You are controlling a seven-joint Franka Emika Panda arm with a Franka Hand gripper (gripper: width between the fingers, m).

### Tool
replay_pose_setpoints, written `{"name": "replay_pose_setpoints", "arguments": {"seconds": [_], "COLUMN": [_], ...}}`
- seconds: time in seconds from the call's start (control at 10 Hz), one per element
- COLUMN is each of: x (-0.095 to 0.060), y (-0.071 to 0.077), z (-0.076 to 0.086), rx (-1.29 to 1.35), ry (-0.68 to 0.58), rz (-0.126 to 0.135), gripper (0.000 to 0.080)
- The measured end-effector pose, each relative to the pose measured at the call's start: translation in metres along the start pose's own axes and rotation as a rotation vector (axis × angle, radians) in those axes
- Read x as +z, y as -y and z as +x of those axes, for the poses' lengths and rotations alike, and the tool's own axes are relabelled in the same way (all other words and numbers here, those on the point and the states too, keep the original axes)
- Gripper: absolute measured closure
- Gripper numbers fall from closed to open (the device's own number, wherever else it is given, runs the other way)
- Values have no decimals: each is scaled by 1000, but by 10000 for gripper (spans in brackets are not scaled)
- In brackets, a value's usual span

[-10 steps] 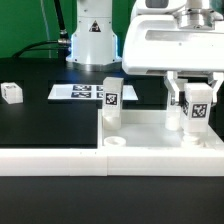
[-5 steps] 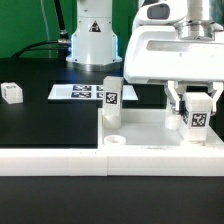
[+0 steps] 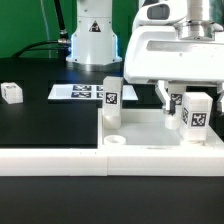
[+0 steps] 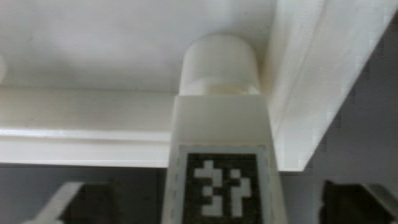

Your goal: Assemble square table

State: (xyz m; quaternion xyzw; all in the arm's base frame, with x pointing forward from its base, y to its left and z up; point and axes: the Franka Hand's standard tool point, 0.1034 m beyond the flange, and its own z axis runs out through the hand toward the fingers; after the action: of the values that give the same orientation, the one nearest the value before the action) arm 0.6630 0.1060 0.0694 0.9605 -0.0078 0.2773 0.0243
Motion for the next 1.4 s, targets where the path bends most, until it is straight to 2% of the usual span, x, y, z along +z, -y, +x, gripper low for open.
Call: {"name": "replay_pose_setpoints", "arguments": {"seconds": [0.1,0.6,0.7,0.8,0.9,1.0,1.2,1.4], "x": [0,-1,-8,-19,-30,-34,-33,-26], "y": [0,-2,-11,-18,-18,-15,-16,-6], "z": [0,1,6,7,13,21,22,33], "rx": [0,-21,-62,-70,-65,-61,-33,0], "ry": [0,6,50,156,274,319,504,556], "rz": [0,-1,0,12,28,35,33,16], "gripper": [167,150,150,150,150,150,150,150]}}
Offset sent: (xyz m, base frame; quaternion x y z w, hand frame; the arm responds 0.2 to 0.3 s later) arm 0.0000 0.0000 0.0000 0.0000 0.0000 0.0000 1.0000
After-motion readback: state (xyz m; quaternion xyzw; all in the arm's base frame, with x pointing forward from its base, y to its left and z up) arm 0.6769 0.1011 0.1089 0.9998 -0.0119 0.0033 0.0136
